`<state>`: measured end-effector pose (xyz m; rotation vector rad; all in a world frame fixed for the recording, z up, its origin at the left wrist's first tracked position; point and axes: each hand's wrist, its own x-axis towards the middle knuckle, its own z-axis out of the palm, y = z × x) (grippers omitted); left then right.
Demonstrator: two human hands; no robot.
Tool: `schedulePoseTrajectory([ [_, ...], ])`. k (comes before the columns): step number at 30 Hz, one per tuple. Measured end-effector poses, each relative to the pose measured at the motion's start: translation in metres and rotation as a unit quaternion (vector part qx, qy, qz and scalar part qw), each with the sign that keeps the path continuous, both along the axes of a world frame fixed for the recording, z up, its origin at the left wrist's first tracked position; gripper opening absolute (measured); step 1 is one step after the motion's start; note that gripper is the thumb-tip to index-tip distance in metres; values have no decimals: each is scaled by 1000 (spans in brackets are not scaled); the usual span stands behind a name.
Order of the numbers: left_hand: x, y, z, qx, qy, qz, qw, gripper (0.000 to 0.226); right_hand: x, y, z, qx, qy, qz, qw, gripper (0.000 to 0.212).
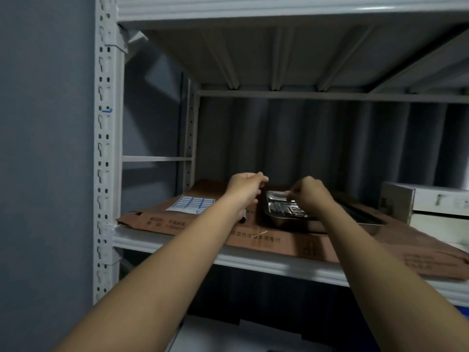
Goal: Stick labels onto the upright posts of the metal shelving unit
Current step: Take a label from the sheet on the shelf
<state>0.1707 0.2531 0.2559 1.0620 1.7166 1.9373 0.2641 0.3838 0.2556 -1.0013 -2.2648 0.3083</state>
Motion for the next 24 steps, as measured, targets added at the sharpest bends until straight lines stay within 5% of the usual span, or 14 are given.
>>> schedulePoseTrajectory([
  [5, -7, 2, -4, 5, -49, -9, 999, 27, -4, -11, -2, 36, 185, 127, 974, 4],
  [13, -9, 0, -5, 4, -59, 4, 998, 28, -23, -5, -8, 72, 29, 26, 997, 6],
  [16, -12, 0, -4, 5, -58, 9, 998, 27, -21, -2, -8, 58, -8, 46, 997, 27],
  [21, -17, 2, -7, 4, -86, -5, 996, 27, -21, -19, -13, 77, 213, 151, 962, 17],
  [24, -19, 1, -9, 6, -113, -4, 994, 23, -24, -36, -18, 108, 258, 204, 938, 12],
])
